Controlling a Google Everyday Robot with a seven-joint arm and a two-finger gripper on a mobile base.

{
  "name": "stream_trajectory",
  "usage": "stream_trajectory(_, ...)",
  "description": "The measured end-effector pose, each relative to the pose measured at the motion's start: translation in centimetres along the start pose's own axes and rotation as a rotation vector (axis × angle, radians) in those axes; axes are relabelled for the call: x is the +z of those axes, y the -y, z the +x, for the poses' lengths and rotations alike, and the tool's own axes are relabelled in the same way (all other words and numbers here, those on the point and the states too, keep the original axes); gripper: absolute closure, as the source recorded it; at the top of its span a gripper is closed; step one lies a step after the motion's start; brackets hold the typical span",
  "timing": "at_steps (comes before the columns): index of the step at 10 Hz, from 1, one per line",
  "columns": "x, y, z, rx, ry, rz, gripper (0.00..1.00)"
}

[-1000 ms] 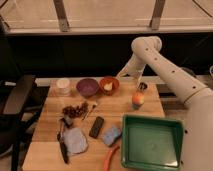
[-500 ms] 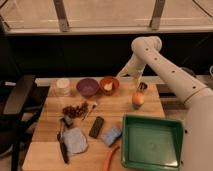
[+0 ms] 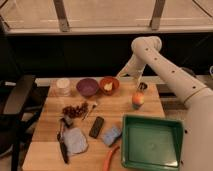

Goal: Place brush in purple bowl

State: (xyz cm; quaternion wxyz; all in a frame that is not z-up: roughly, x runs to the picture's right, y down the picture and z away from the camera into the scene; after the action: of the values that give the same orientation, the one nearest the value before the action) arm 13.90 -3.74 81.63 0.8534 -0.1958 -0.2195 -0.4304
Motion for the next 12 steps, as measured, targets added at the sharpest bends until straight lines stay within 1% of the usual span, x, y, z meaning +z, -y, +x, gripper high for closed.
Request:
stream_trajectory(10, 0.0, -0.01, 0.01, -0.002, -0.001, -0.002, 0.27)
stream_trajectory(12, -0.32, 0.55, -0.53, -0.052, -0.006, -0.008, 0.27)
